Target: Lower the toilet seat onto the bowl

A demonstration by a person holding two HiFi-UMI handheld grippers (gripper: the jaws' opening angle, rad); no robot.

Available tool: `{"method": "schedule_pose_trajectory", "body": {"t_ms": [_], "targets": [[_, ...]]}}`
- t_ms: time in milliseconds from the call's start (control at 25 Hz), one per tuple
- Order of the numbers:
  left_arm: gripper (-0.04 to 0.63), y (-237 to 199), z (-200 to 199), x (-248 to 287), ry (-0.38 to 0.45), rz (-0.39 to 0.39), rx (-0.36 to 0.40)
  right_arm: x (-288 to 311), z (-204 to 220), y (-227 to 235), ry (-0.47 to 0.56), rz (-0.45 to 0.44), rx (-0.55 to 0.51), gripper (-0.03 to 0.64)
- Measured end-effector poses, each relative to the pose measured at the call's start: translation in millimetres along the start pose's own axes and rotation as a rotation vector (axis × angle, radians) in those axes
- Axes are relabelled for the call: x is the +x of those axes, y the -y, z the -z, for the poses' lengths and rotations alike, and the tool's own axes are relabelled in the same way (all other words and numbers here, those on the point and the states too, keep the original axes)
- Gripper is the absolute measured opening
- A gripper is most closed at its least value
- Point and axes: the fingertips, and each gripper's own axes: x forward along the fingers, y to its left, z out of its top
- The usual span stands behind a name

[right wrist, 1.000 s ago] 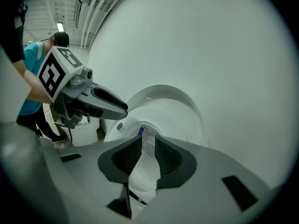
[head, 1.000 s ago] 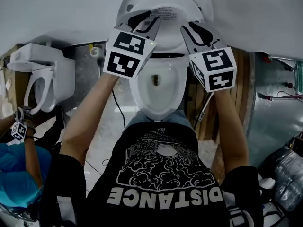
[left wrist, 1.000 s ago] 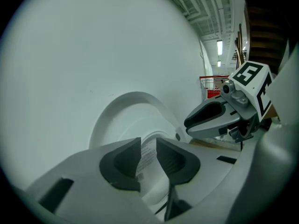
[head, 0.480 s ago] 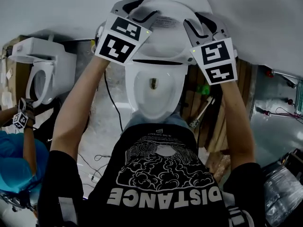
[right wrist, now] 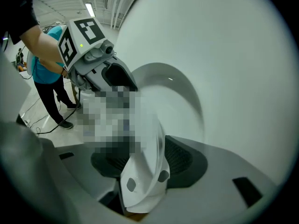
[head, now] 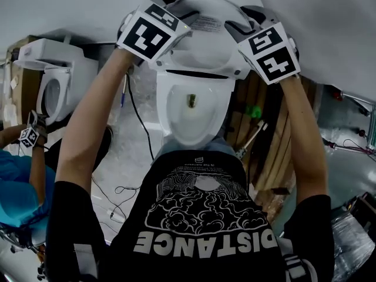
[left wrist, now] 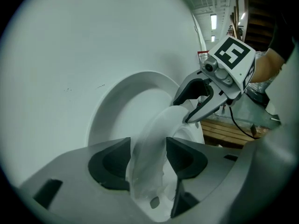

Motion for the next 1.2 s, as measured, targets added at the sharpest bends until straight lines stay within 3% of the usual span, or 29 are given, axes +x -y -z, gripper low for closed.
{"method": "schedule_pose_trajectory", "body": {"t_ms": [360,680,1000,1200], "targets": [[0.225,9,1,-5,-0.040,0.055,0.054,-3,3,-10,-0.057,-0.042,-0.045,0.206],[0.190,29,12,-19,-0.097,0.108,0.236,-20,5,-27,-0.077,-0.042,-0.035,0.206],[0.167,55,21,-47,-0.101,0.188,0.337,-43,5,-55,-0.093,-0.021,0.003,0.206],[0.158,77,29,-66,-0.076,0.207,0.368,-60,10,-74,-0.130,0.019,-0.069,0.173]]}}
